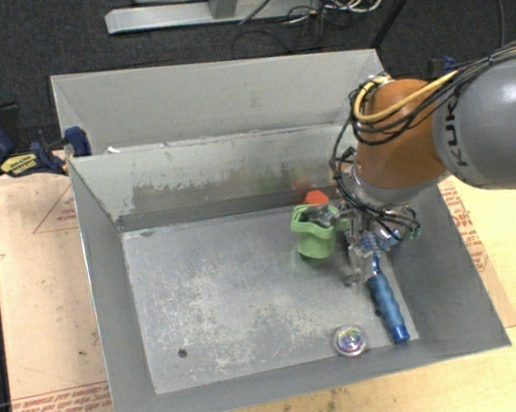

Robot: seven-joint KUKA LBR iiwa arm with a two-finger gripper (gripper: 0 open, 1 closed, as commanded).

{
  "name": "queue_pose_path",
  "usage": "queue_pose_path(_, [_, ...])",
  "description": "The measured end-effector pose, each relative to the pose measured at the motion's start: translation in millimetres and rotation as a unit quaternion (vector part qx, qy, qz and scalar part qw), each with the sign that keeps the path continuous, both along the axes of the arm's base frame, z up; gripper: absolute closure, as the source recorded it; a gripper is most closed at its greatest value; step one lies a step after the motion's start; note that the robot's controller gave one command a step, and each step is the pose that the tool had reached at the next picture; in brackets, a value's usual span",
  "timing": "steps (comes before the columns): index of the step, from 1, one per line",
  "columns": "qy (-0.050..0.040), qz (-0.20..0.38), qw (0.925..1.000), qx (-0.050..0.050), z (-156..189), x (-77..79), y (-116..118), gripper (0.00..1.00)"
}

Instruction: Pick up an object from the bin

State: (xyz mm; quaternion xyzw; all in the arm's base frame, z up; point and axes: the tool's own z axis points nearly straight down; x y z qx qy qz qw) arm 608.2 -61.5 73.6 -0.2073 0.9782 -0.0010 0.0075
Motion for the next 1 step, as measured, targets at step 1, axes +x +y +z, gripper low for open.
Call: queue_pose_path(1, [0.0012,-0.001,1.0000,0.000,1.3,-2.0,-0.4,1.00])
